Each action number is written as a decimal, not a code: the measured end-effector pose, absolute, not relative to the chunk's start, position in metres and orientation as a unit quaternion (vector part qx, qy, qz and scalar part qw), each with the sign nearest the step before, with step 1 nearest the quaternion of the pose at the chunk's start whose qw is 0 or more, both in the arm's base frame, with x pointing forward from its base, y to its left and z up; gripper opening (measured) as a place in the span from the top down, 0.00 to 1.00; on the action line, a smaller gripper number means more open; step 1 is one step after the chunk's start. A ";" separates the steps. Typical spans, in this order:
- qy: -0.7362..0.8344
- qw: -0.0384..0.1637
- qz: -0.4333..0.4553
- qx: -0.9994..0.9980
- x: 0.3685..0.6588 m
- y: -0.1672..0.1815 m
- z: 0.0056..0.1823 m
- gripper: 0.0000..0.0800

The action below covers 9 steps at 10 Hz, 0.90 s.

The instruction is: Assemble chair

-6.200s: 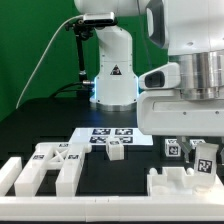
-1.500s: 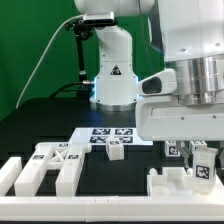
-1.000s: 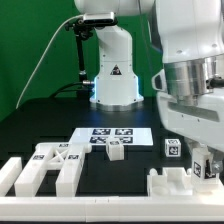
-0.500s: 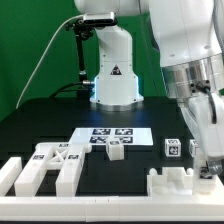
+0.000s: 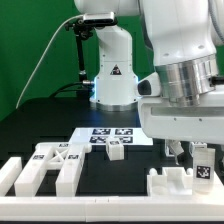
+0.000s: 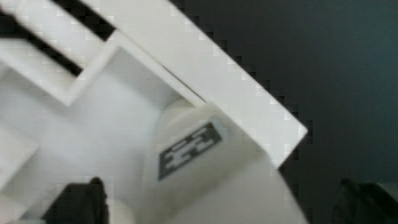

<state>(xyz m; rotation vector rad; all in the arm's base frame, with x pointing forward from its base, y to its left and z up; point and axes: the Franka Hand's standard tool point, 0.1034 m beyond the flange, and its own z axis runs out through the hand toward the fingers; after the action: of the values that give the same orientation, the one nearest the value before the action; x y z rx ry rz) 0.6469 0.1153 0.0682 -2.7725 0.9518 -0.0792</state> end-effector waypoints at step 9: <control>0.389 0.091 -0.027 -0.916 0.647 0.120 0.068 0.64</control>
Offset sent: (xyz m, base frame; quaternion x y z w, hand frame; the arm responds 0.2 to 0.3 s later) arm 0.0000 0.0000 0.0000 0.0000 0.0000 0.0899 0.9960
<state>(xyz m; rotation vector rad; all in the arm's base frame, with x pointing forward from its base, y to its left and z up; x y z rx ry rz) 0.6470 0.1198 0.0683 -2.7230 1.1557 -0.0808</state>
